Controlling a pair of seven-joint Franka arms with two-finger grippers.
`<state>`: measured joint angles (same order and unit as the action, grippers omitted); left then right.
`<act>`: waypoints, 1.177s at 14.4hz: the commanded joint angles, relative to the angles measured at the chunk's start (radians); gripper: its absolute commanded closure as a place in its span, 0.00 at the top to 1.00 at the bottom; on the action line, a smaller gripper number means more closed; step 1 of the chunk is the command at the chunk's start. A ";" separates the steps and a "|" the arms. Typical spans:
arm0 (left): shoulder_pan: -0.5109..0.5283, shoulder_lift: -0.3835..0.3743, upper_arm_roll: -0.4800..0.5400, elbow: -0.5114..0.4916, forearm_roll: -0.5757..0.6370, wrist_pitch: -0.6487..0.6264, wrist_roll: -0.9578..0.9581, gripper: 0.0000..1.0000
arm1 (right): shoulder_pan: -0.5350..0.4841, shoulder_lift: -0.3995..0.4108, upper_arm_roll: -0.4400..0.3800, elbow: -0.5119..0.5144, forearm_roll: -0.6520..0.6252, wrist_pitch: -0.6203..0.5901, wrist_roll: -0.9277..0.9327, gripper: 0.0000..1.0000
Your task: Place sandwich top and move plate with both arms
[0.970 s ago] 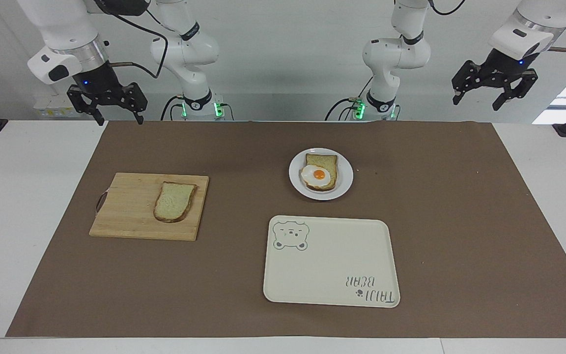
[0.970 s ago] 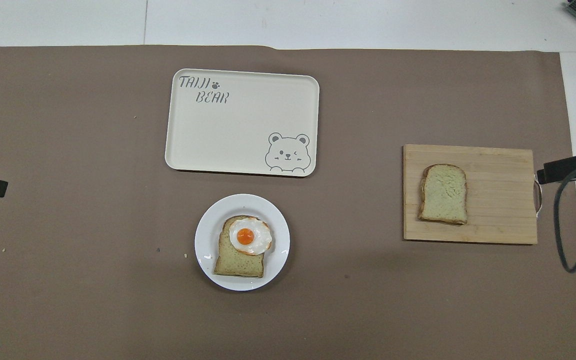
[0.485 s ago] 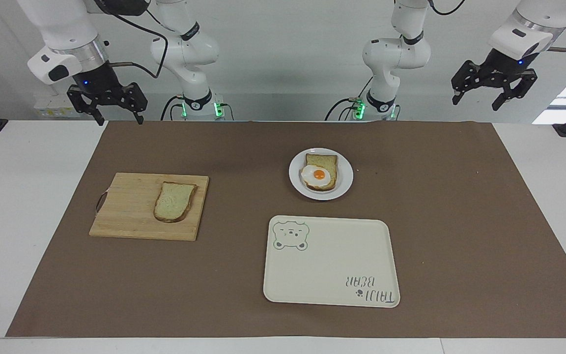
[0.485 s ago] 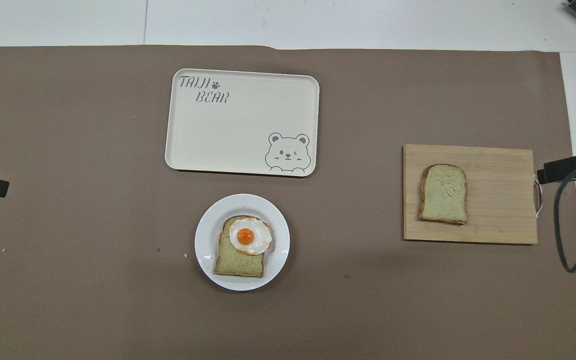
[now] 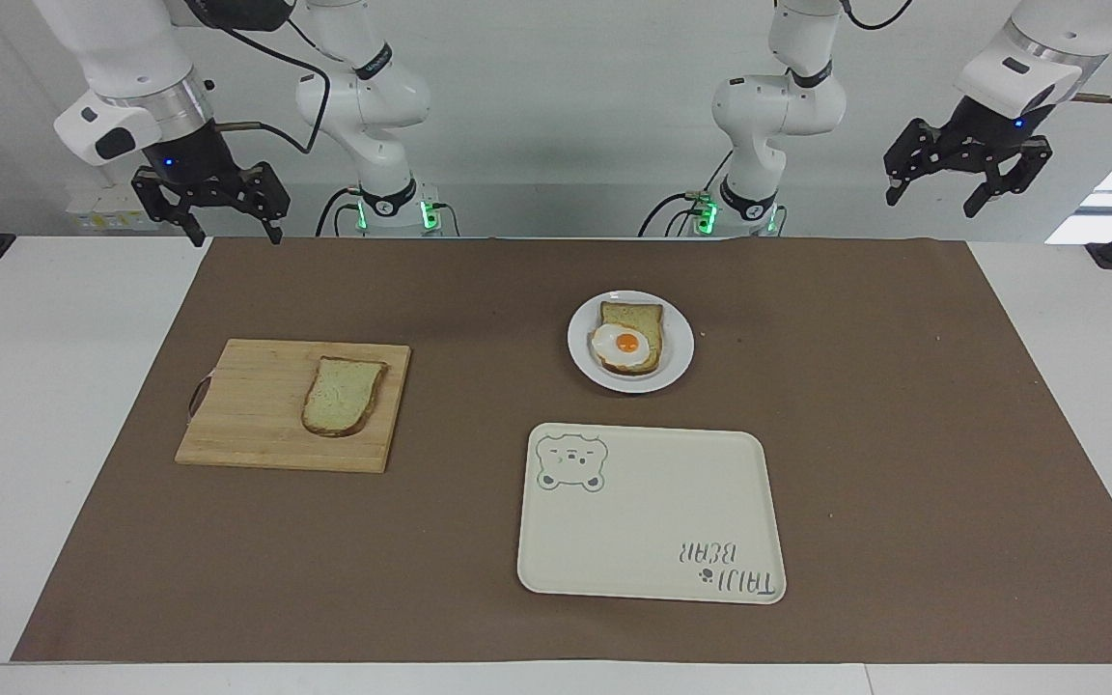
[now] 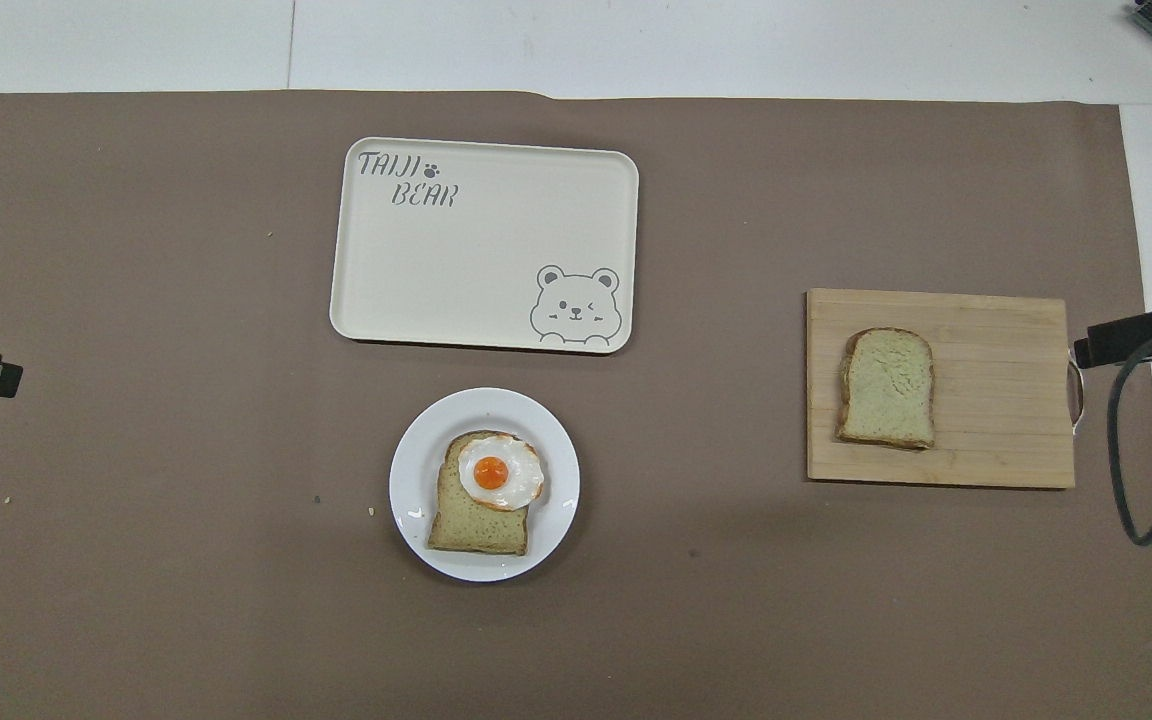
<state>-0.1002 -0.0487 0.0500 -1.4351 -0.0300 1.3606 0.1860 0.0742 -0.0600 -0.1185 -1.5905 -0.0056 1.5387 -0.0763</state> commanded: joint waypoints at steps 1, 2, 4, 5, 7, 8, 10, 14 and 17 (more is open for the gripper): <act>-0.006 -0.025 0.004 -0.030 -0.010 0.006 -0.002 1.00 | -0.008 -0.015 0.003 -0.019 -0.011 0.012 -0.019 1.00; -0.006 -0.025 0.004 -0.030 -0.010 0.006 -0.002 1.00 | -0.008 -0.015 0.003 -0.020 -0.011 0.014 -0.019 1.00; -0.006 -0.025 0.004 -0.030 -0.010 0.006 -0.002 1.00 | -0.011 -0.023 -0.004 -0.043 -0.011 0.044 -0.023 1.00; -0.006 -0.025 0.004 -0.030 -0.010 0.005 -0.002 1.00 | -0.011 -0.032 -0.004 -0.061 -0.011 0.064 -0.023 1.00; -0.006 -0.025 0.004 -0.030 -0.010 0.006 -0.002 1.00 | -0.013 -0.038 -0.006 -0.083 -0.011 0.070 -0.026 1.00; -0.006 -0.025 0.004 -0.030 -0.010 0.006 -0.002 1.00 | -0.020 -0.037 -0.006 -0.092 -0.011 0.070 -0.033 1.00; -0.006 -0.025 0.004 -0.030 -0.010 0.006 -0.002 1.00 | -0.039 -0.038 -0.004 -0.146 0.003 0.131 -0.033 1.00; -0.006 -0.025 0.004 -0.031 -0.008 0.005 -0.002 1.00 | -0.045 -0.032 -0.006 -0.250 0.039 0.254 -0.046 1.00; -0.006 -0.025 0.004 -0.031 -0.010 0.005 -0.002 1.00 | -0.062 -0.011 -0.006 -0.344 0.093 0.400 -0.083 1.00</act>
<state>-0.1002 -0.0489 0.0497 -1.4356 -0.0306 1.3605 0.1860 0.0344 -0.0633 -0.1285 -1.8592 0.0458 1.8562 -0.1083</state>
